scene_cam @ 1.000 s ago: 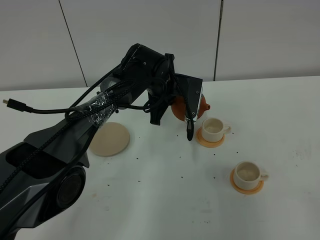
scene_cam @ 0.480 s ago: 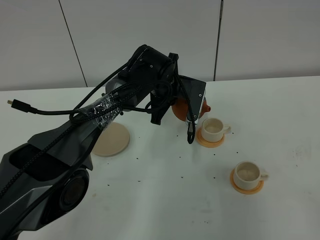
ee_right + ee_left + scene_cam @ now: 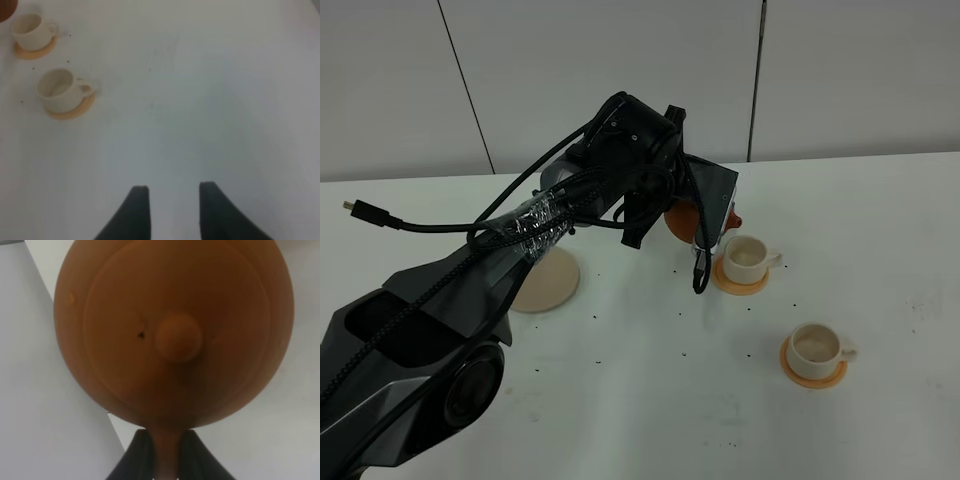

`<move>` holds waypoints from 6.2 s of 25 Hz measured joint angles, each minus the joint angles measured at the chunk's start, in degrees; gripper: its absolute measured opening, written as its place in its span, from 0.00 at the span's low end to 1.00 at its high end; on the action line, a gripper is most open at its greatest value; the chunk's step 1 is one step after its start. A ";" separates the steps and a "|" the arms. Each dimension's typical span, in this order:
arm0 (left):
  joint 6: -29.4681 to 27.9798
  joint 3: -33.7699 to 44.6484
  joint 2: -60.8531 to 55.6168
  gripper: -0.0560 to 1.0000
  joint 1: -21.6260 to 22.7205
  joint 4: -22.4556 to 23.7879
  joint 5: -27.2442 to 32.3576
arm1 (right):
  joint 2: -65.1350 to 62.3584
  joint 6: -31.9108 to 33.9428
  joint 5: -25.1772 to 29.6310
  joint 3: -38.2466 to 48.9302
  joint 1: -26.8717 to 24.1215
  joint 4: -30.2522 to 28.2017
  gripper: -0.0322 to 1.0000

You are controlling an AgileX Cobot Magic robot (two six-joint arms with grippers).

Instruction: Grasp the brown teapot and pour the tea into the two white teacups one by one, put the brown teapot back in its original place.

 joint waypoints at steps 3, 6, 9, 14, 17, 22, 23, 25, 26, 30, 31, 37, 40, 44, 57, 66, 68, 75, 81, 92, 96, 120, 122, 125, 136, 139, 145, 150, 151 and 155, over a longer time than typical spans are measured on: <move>0.12 0.00 0.00 0.22 -0.44 0.94 0.05 | 0.00 0.00 0.00 0.00 0.00 0.00 0.26; 0.12 0.00 0.00 0.22 -0.82 1.08 0.00 | 0.00 0.00 0.00 0.00 0.00 0.00 0.26; 0.31 0.00 0.00 0.22 -0.96 1.51 0.00 | 0.00 0.00 0.00 0.00 0.00 0.00 0.26; 0.48 0.00 0.21 0.22 -1.63 4.21 0.00 | 0.00 0.00 0.00 0.00 0.00 0.00 0.26; 0.48 0.00 0.56 0.22 -1.80 4.82 0.00 | 0.00 0.00 0.00 0.00 0.00 0.00 0.26; 0.48 0.00 0.56 0.22 -1.86 5.57 0.00 | 0.00 0.00 0.00 0.00 0.00 0.00 0.26; 0.48 0.00 0.56 0.22 -1.86 5.61 0.00 | 0.00 0.00 0.00 0.00 0.00 0.00 0.26; 0.48 0.00 0.56 0.22 -1.98 5.87 0.00 | 0.00 0.00 0.00 0.00 0.00 0.00 0.26; 0.48 0.00 0.60 0.22 -2.18 6.29 0.00 | 0.00 0.00 0.00 0.00 0.00 0.00 0.26; 0.48 0.00 0.60 0.22 -2.69 7.27 -0.31 | 0.00 0.00 0.00 0.00 0.00 0.00 0.26; 0.48 0.00 0.60 0.22 -2.87 7.70 -0.36 | 0.00 0.00 0.00 0.00 0.00 0.00 0.26; 0.32 0.00 0.60 0.22 -2.93 9.55 -0.43 | 0.00 0.00 0.00 0.00 0.00 -0.45 0.26; 0.26 0.00 0.60 0.22 -2.93 9.67 -0.37 | 0.00 0.00 0.00 0.00 0.00 -0.45 0.26; 0.12 0.00 0.60 0.22 -2.93 10.71 -0.26 | 0.00 0.00 0.00 0.00 0.00 -0.45 0.26; -1.76 0.00 0.60 0.22 -4.21 14.84 -0.04 | 0.00 0.00 0.00 0.00 0.00 -0.63 0.26; -2.25 0.00 0.60 0.22 -4.80 16.13 0.45 | 0.00 0.00 0.00 0.00 0.00 -1.16 0.26; -2.33 0.00 0.60 0.22 -4.92 16.46 0.45 | 0.00 0.00 0.00 0.00 0.00 -1.29 0.26; -2.44 0.00 0.60 0.22 -5.17 16.91 0.45 | 0.00 0.00 0.00 0.00 0.00 -1.78 0.26; -2.58 0.00 0.60 0.22 -5.22 16.91 0.45 | 0.00 0.00 0.00 0.00 0.00 -1.95 0.26; -2.58 0.00 0.60 0.22 -5.23 17.73 0.45 | 0.00 0.00 0.00 0.00 0.00 -1.95 0.26; -2.58 0.00 0.60 0.22 -5.54 18.49 0.45 | 0.00 0.00 0.00 0.00 0.00 -2.02 0.26; -2.87 0.00 0.60 0.22 -6.35 20.24 0.34 | 0.00 0.00 -0.26 0.00 0.00 -4.87 0.26; -2.88 0.00 0.60 0.22 -6.35 20.24 0.34 | 0.00 0.00 -0.26 0.00 0.00 -5.26 0.26; -3.05 0.00 0.60 0.22 -6.35 20.24 0.34 | 0.00 0.00 -0.31 0.00 0.00 -5.26 0.26; -3.67 0.00 0.60 0.22 -6.35 20.24 0.34 | 0.00 0.00 -0.31 0.00 0.00 -5.26 0.26; -3.67 0.00 0.60 0.22 -6.35 20.24 0.34 | 0.00 0.00 -0.31 0.00 0.00 -5.26 0.26; -3.85 0.00 0.60 0.22 -6.35 20.24 0.34 | 0.00 0.00 -0.33 0.00 0.00 -5.26 0.26; -3.85 0.00 0.60 0.22 -6.35 20.18 0.34 | 0.00 0.00 -0.33 0.00 0.00 -5.26 0.26; -3.85 0.00 0.60 0.22 -6.35 20.18 0.34 | 0.00 0.00 -0.33 0.00 0.00 -5.26 0.26; -3.85 0.00 0.60 0.22 -6.35 20.18 0.34 | 0.00 0.00 -0.33 0.00 0.00 -5.26 0.26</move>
